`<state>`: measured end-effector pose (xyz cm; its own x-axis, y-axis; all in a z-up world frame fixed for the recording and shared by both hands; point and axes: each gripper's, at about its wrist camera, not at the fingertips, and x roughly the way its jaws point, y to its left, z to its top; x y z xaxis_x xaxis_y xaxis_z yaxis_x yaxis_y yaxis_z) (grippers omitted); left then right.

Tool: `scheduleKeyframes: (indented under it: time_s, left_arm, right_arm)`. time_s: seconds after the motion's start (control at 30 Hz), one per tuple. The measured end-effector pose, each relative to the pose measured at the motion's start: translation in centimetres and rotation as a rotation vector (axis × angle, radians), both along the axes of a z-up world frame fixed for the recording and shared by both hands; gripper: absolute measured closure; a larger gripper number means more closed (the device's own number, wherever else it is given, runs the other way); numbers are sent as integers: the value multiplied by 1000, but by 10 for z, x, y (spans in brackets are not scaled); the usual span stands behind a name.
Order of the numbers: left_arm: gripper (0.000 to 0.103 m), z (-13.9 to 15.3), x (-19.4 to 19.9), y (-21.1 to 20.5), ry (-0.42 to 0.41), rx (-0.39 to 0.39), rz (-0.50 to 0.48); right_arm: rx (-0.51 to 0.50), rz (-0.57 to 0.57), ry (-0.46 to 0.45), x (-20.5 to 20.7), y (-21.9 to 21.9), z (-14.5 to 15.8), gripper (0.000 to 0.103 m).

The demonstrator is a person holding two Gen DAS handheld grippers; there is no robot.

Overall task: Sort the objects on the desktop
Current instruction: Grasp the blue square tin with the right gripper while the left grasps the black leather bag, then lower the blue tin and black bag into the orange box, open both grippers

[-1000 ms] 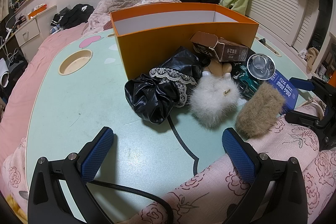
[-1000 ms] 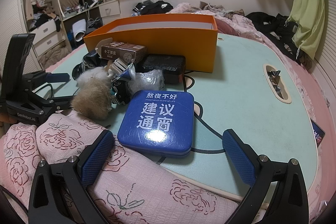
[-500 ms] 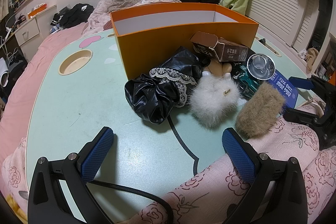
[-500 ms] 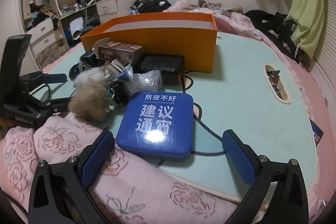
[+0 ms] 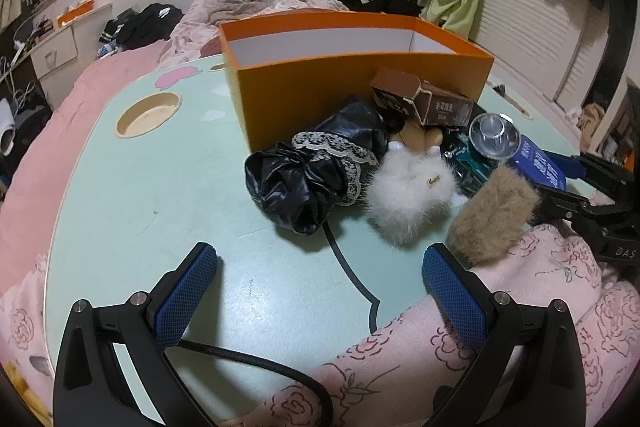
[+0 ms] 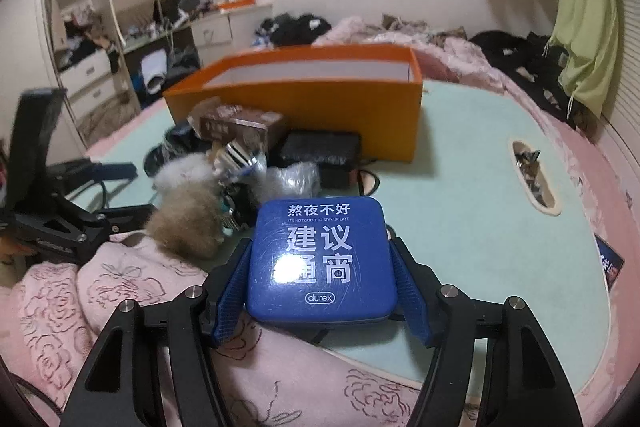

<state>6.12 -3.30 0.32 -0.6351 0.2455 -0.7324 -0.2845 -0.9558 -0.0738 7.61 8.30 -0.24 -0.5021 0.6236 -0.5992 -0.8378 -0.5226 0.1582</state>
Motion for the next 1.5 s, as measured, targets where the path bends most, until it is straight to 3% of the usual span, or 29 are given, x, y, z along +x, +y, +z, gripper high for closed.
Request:
scheduleKeyframes:
  time_s: [0.2,0.33,0.5,0.53,0.57,0.63,0.67,0.83,1.03,1.23,1.37,1.5]
  left_arm:
    - [1,18,-2,-15,70,60,47]
    - [13,24,-20,-28,44,139,81]
    - [13,23,-47,-26,-21,213,71]
    - [19,18,-52,-22,-56,210,62]
    - [34,12,-57,-20,-90,203,62]
    - [40,7,-57,-19,-101,214,66]
    - [49,7,-55,-21,-103,227,61]
    - [62,11,-41,-35,-57,259,81]
    - [62,35,-21,-51,51,265,96]
    - [62,75,-37,-47,129,306,77]
    - [62,81,-72,-27,138,272,71]
    - [59,60,-112,-11,90,225,97]
  right_arm:
    - [12,-9,23,7,3,2,37]
    - [3,-7,20,5,4,1,37]
    - [6,1,23,7,4,1,37]
    - [5,2,24,7,4,1,37]
    - [4,2,26,8,4,1,37]
    - [3,1,28,8,3,1,37]
    - [4,2,28,8,3,1,37]
    - [3,5,36,10,4,2,37]
    - [-13,-7,139,26,14,18,37]
    - [84,-15,183,20,57,76,37]
    - [94,3,163,-7,105,97,37]
    - [45,-21,84,-35,152,81,37]
